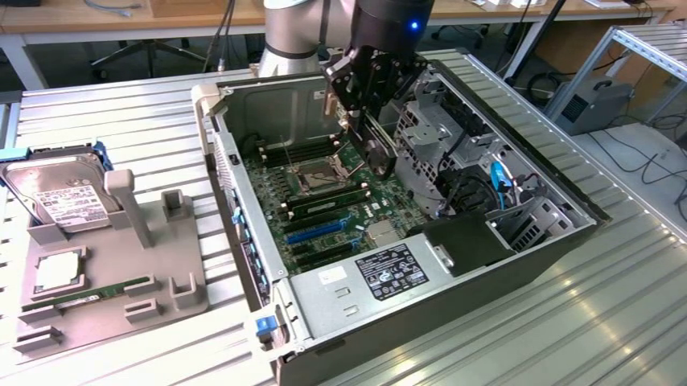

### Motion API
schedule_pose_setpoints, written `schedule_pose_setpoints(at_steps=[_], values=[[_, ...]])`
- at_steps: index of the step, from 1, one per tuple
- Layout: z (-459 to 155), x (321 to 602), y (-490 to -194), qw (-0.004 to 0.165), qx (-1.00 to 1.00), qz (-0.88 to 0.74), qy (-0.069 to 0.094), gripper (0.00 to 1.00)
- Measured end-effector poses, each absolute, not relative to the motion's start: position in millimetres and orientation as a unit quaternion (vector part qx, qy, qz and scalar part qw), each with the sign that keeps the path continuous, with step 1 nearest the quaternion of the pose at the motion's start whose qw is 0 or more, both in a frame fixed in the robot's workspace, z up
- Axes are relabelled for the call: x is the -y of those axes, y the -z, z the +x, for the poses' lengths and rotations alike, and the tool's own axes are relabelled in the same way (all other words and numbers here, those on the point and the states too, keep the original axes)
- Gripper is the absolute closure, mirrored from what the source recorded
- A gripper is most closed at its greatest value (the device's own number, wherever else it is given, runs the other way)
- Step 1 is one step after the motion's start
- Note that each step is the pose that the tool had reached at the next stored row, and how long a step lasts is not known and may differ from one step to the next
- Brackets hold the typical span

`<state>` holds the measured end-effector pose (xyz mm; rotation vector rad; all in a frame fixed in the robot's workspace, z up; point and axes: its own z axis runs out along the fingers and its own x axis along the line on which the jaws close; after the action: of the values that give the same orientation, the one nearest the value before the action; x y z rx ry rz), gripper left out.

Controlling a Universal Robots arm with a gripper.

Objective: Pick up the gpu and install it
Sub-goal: 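Insert the gpu into the slot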

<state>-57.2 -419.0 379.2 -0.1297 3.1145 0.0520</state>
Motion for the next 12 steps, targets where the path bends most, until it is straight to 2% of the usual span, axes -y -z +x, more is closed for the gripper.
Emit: schedule_pose_setpoints(at_steps=[12], values=[[-57.2,419.0,-379.2,0.012,-0.999,-0.048,-0.017,0.73]])
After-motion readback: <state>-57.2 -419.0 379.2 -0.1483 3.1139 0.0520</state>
